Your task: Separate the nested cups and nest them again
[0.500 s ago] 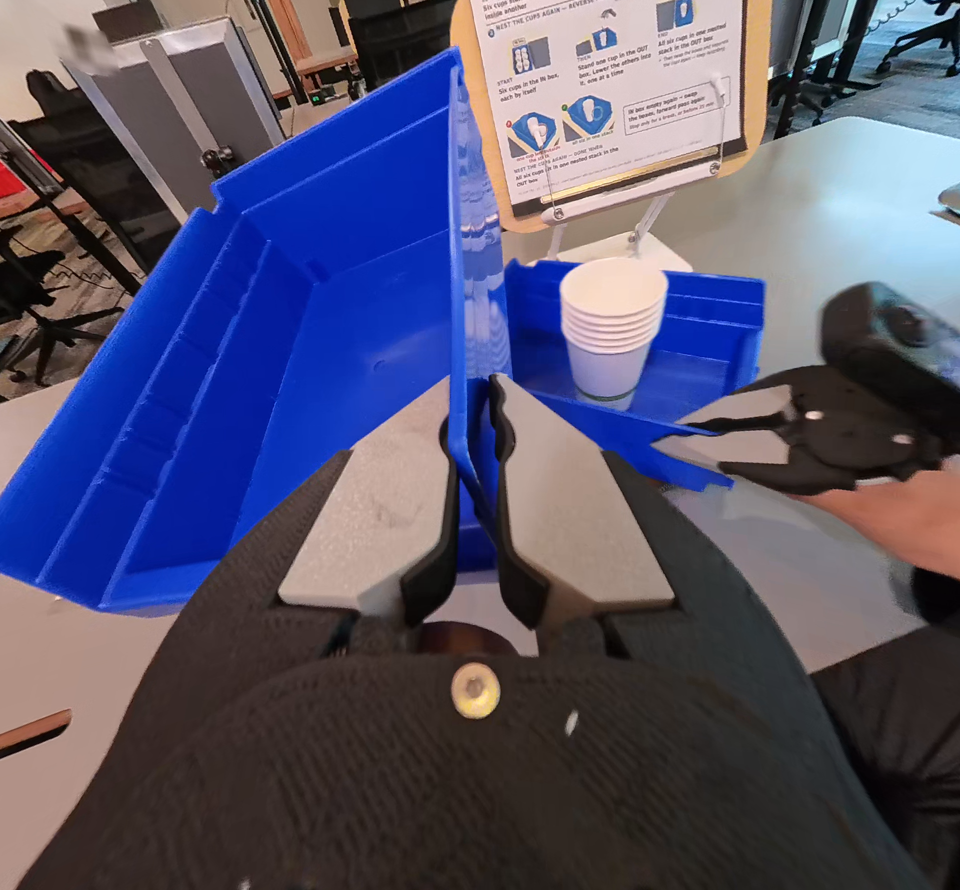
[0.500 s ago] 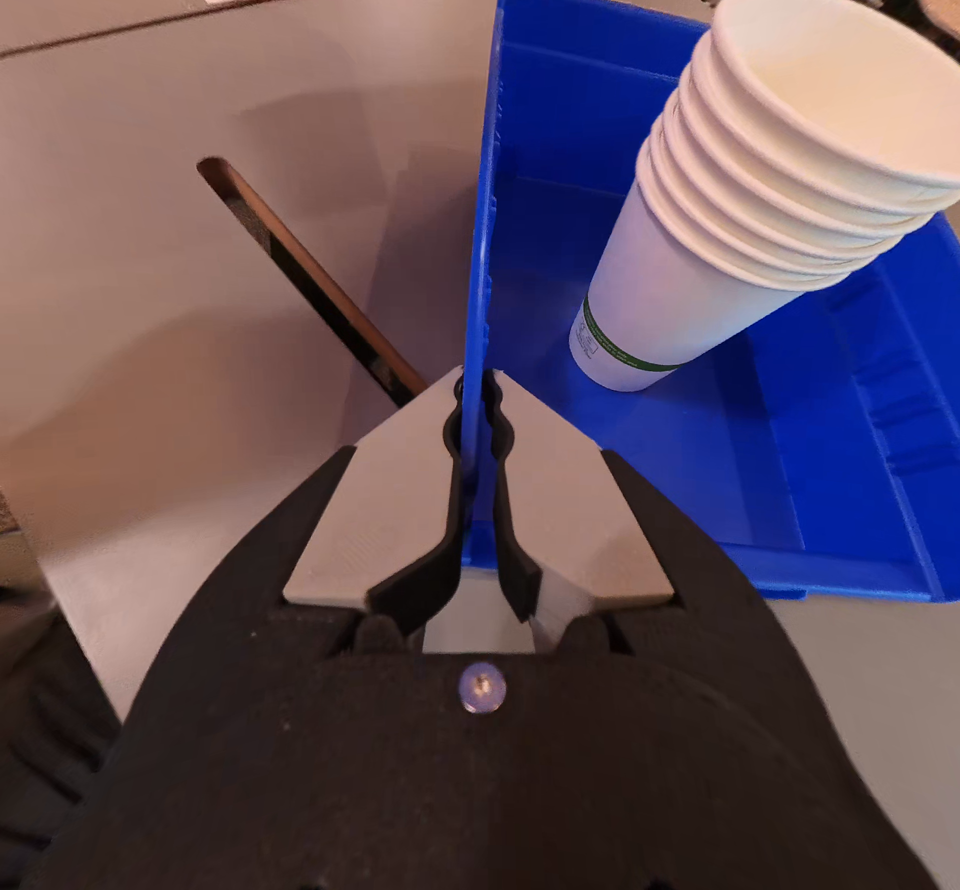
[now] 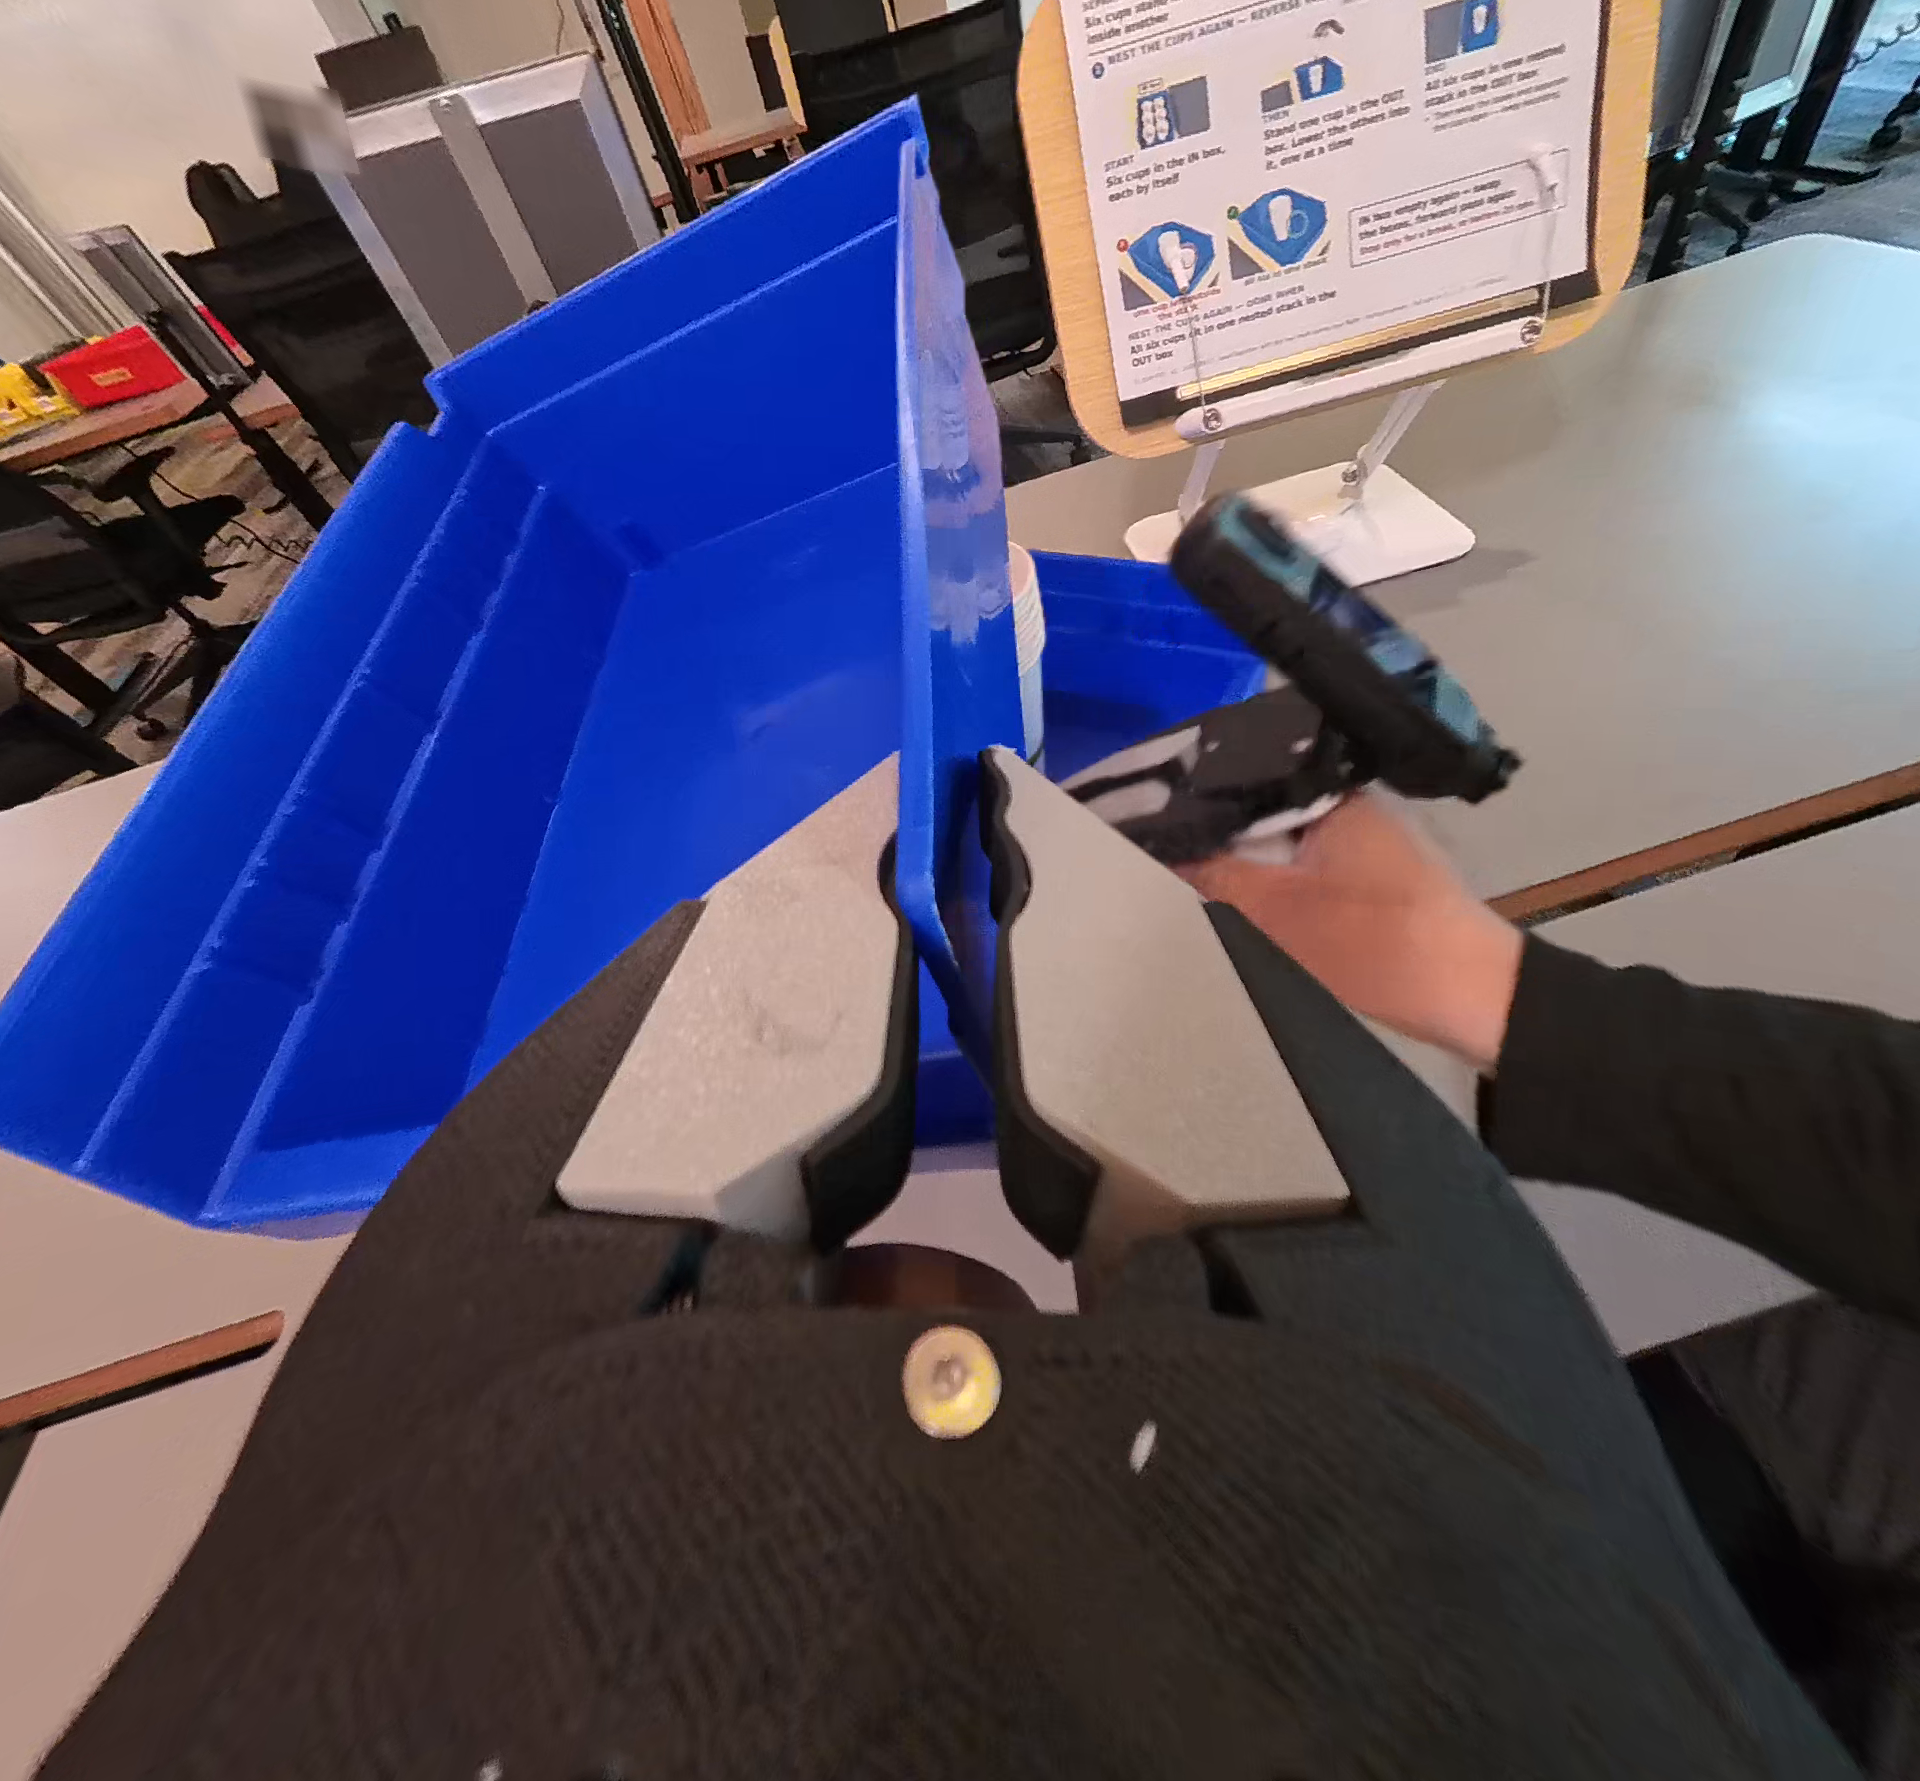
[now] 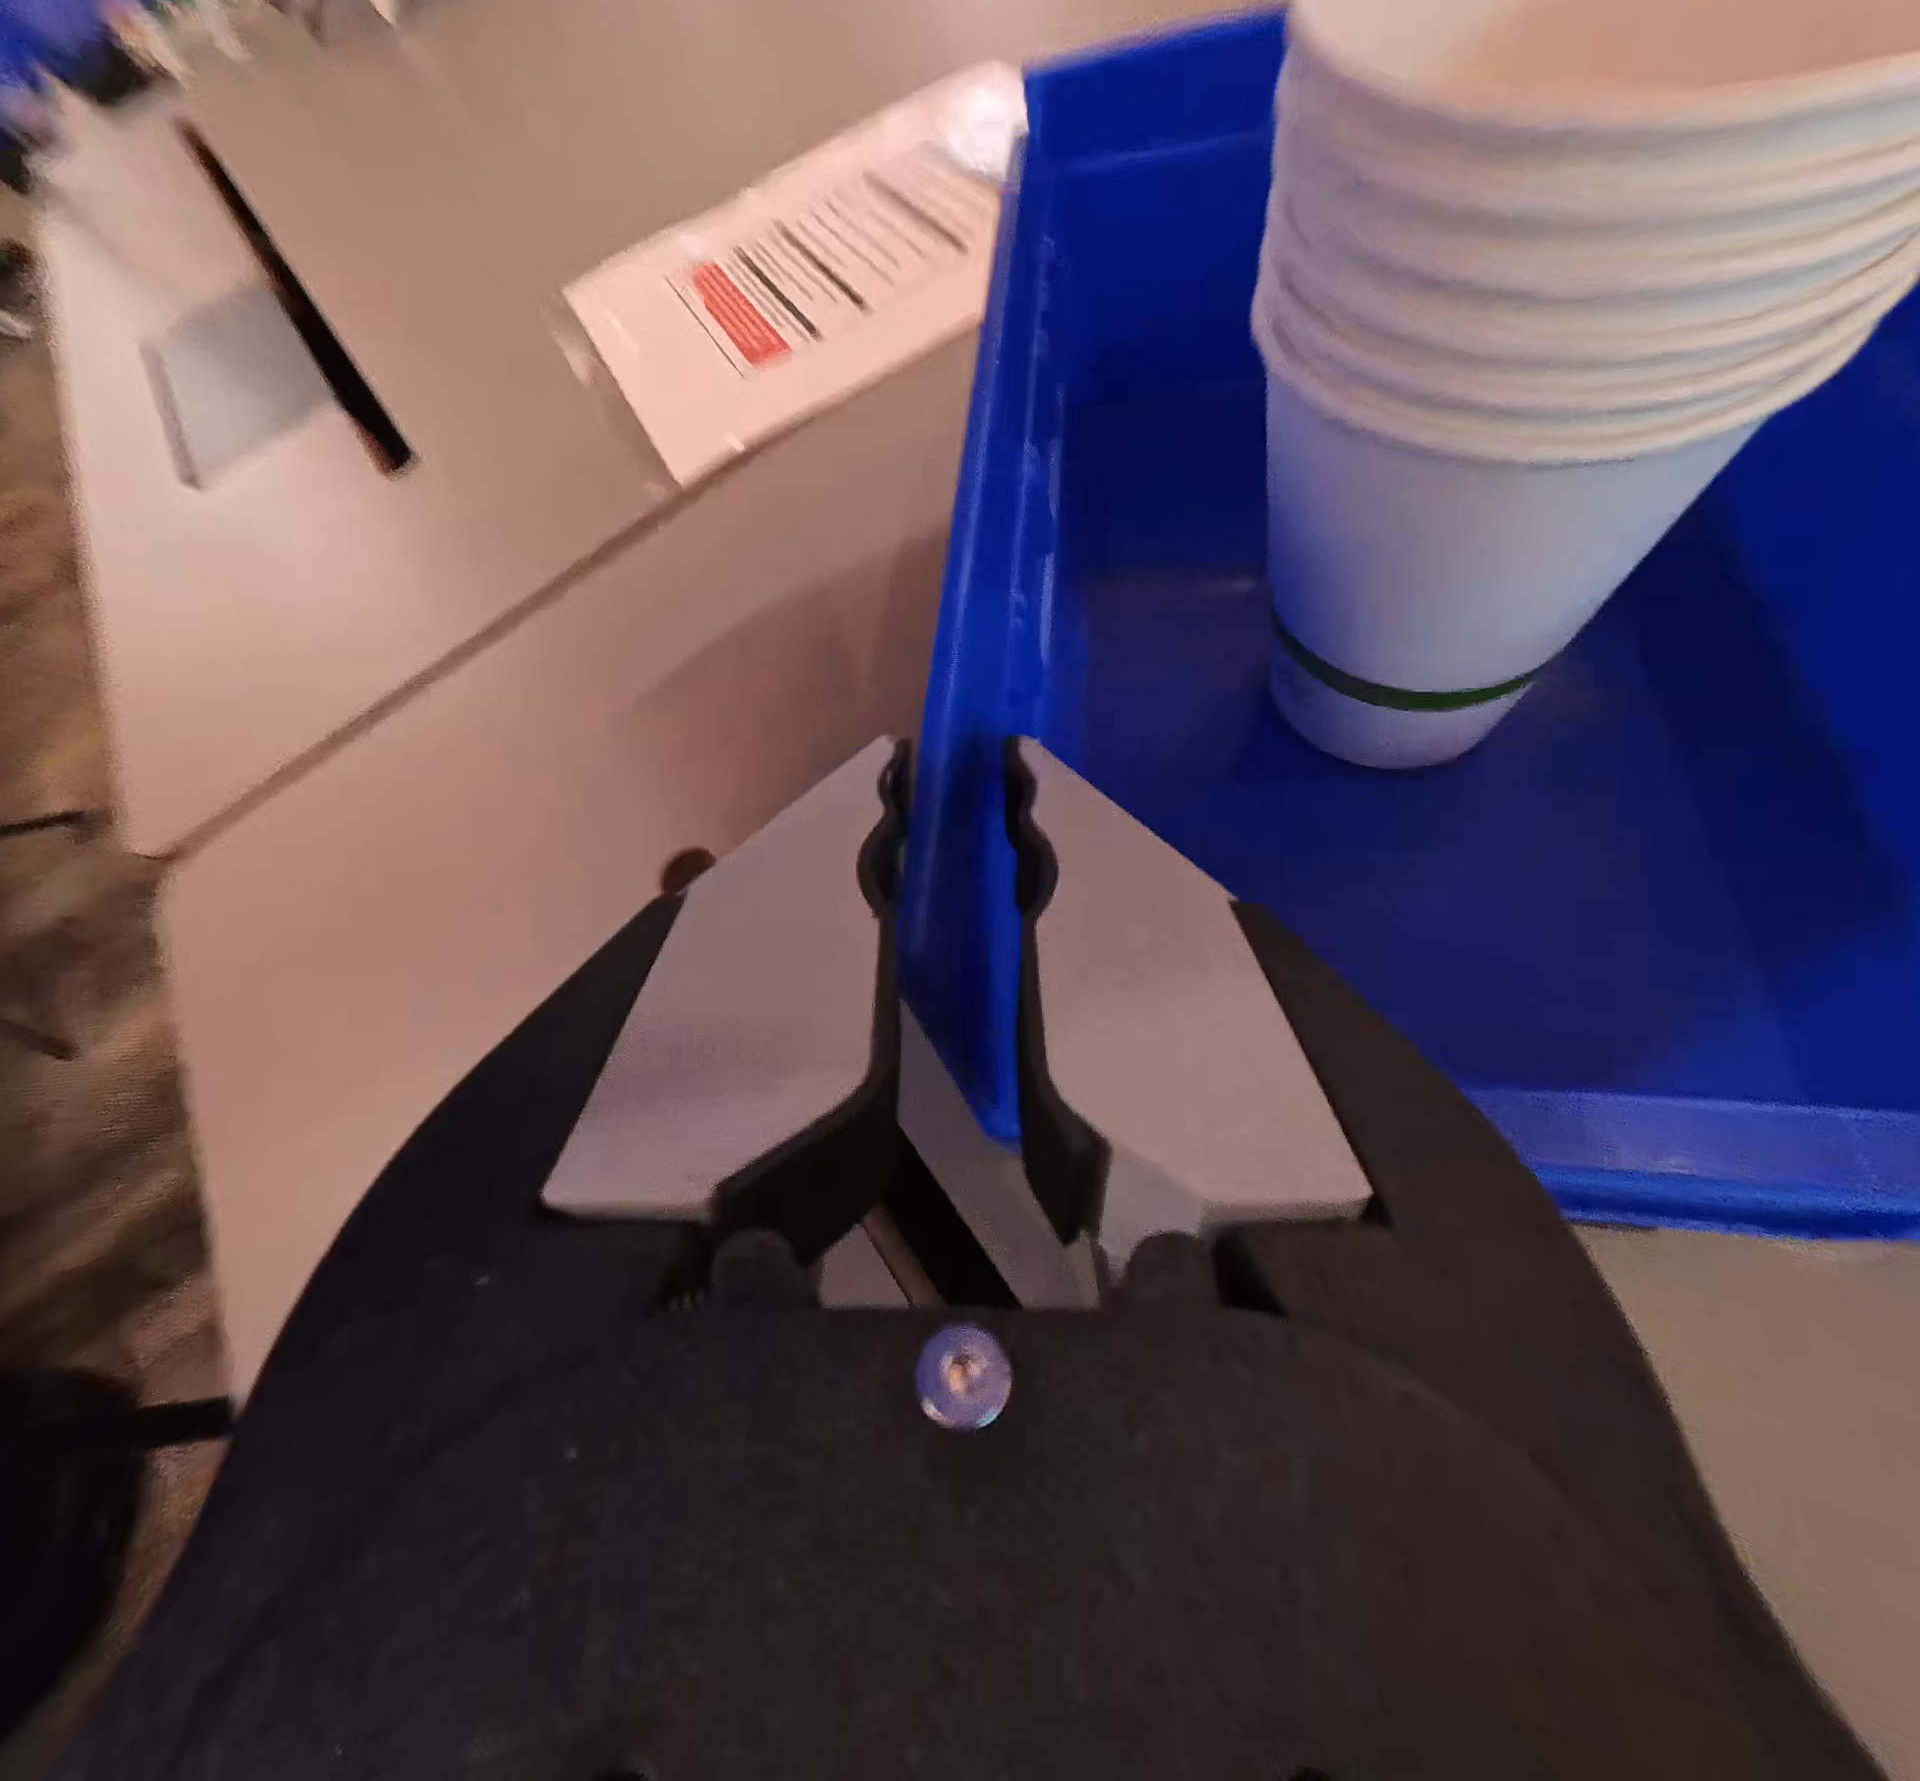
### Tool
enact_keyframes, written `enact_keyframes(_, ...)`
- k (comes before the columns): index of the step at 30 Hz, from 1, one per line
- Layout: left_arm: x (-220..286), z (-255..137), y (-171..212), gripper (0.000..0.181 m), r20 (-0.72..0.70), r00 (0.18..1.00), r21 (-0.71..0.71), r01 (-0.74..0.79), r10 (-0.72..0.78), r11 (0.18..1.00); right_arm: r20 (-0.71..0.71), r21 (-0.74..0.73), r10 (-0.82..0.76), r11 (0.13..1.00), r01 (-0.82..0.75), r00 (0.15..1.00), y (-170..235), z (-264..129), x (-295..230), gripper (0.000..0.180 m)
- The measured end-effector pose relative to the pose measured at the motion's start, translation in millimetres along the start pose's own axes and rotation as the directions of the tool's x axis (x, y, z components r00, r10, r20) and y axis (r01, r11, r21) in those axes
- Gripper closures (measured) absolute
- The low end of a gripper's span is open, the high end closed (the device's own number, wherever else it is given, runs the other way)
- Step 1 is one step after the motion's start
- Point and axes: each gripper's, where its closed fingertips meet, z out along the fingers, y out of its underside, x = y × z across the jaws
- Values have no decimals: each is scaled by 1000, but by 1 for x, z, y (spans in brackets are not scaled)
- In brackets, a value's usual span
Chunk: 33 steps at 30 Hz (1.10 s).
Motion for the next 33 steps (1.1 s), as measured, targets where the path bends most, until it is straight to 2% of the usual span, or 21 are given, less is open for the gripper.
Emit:
enact_keyframes(2, -3, -1, 0, 176, 2, 1000, 1, -6, 6, 1000, 45, 183, 8, 983, -16, 999, -33, -31, -1, 179)
enact_keyframes(3, -3, 1, -1, 177, 3, 1000, 4, -8, 8, 1000, 62, 271, 3, 962, -20, 998, -49, -52, 0, 176)
enact_keyframes(5, -1, 6, -3, 177, 2, 1000, 13, -8, 8, 1000, 61, 353, -15, 936, -7, 998, -67, -86, 6, 161)
enact_keyframes(10, 24, 24, -8, 176, -28, 999, 25, -17, 17, 1000, -69, 367, -41, 928, 64, 997, -85, -161, 64, 152)
enact_keyframes(15, 68, 45, -17, 176, -95, 995, 36, -29, 32, 999, -22, 386, 38, 922, -26, 999, -103, -250, 110, 141)
enact_keyframes(18, 101, 57, -24, 176, -139, 989, 54, -39, 46, 998, -18, 338, 54, 940, -45, 998, -106, -289, 122, 129)
enact_keyframes(23, 171, 76, -30, 176, -211, 975, 85, -56, 73, 995, 15, 299, 98, 949, -98, 995, -104, -331, 126, 117)
enact_keyframes(25, 202, 86, -28, 176, -225, 969, 93, -78, 97, 993, -19, 294, 115, 950, -105, 993, -100, -342, 136, 114)
enact_keyframes(33, 322, 121, 1, 176, -303, 937, 100, -150, 174, 984, -133, 142, 260, 960, -241, 956, -36, -346, 202, 109)
